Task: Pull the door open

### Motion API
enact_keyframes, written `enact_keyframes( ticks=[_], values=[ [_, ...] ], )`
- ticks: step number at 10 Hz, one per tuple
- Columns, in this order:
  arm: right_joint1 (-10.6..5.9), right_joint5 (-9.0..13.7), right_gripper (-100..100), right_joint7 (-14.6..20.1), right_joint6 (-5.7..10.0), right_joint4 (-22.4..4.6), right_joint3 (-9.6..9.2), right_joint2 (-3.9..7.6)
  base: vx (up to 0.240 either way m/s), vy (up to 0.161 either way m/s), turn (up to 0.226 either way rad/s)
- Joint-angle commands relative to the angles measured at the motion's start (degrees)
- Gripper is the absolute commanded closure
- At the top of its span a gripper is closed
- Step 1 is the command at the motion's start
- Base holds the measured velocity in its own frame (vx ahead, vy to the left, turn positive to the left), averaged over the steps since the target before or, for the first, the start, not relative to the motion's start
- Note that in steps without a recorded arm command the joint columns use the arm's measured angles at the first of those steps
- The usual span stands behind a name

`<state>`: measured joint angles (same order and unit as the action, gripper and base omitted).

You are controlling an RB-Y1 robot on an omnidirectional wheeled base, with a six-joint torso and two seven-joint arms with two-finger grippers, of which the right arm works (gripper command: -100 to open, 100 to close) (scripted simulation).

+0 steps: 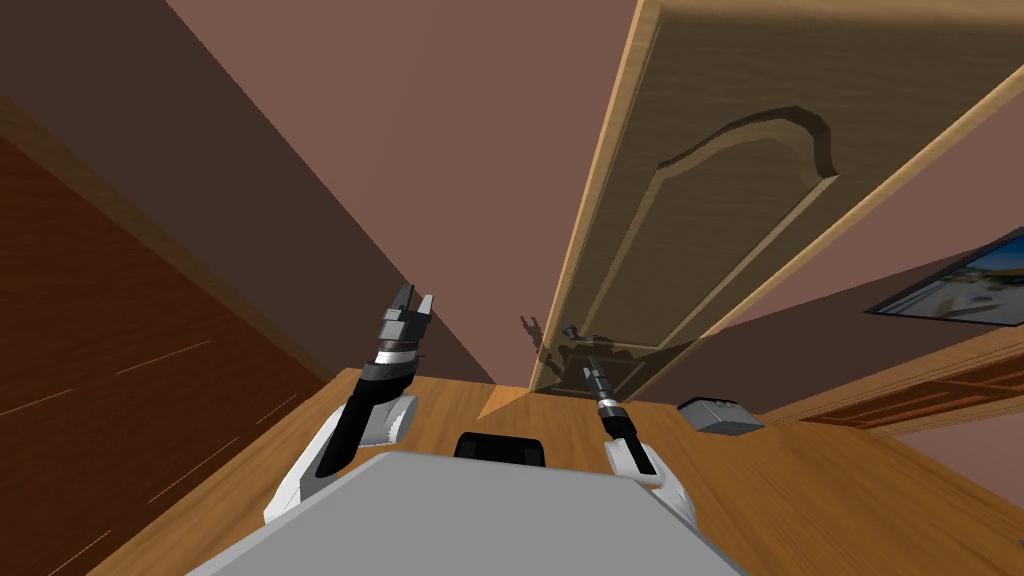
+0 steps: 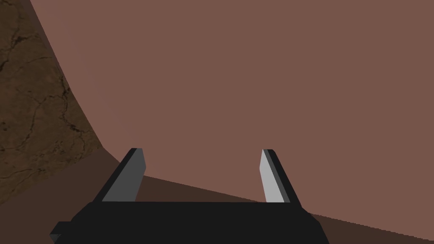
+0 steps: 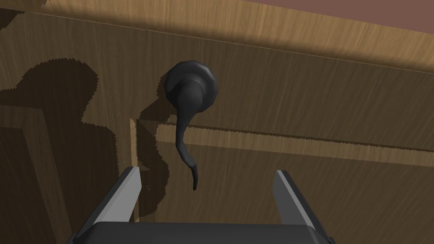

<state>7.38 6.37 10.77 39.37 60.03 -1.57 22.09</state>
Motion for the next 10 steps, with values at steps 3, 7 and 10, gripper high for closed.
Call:
enact_keyframes(
  ticks=[3,7,10],
  values=[
    [-1.32,0.4,-100,1.1,1.06,-4.4,-0.24,1.07,0.018,-0.069,0.07],
    [-1.52,0.9,-100,1.4,1.92,-6.2,0.79,1.51,0.08,-0.024,0.082],
    [-1.75,1.6,-100,1.7,3.13,-8.6,2.38,2.02,0.194,-0.004,0.141]
  ],
)
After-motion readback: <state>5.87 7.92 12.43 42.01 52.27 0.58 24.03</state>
